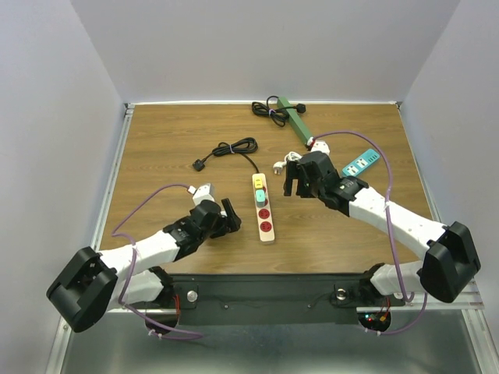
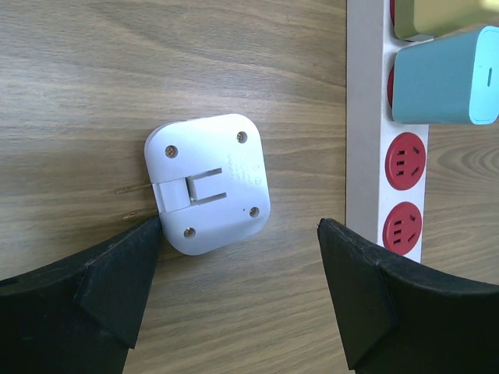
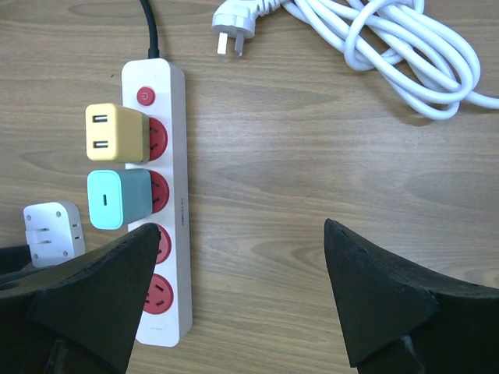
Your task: Insert the plug
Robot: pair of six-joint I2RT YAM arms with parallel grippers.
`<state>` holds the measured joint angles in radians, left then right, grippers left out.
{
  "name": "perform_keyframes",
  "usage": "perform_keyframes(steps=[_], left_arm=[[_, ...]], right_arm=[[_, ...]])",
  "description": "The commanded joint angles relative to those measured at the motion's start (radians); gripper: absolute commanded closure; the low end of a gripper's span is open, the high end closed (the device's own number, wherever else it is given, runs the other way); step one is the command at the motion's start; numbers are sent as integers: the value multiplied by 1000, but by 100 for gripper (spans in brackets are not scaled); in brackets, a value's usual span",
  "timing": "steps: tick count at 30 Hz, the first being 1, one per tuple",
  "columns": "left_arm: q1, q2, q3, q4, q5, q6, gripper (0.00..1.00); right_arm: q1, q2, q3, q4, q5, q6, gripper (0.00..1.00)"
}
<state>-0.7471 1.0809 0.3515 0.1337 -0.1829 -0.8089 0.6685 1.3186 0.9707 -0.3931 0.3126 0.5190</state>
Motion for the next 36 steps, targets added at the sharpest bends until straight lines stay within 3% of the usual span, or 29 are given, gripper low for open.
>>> perform_keyframes(steps=[1,18,23,29,36], left_arm=[[-6,31,7,70,10,5,7],[-11,168,69,216,57,66,7],[-12,96,57,196,46,132,7],[-12,-103,-9,149,-3,234,4],[-8,-84,-33,221,-125,249,2]], right_arm=[[-10,-39,-1,34,-3,-13,9],[-21,-76,-29,34,-4,-5,9],[-32,-68,-18,33,-23,-16,9],[-49,-64,2,34,-41,-37,9],[-53,-65,6,37,-79,-45,9]])
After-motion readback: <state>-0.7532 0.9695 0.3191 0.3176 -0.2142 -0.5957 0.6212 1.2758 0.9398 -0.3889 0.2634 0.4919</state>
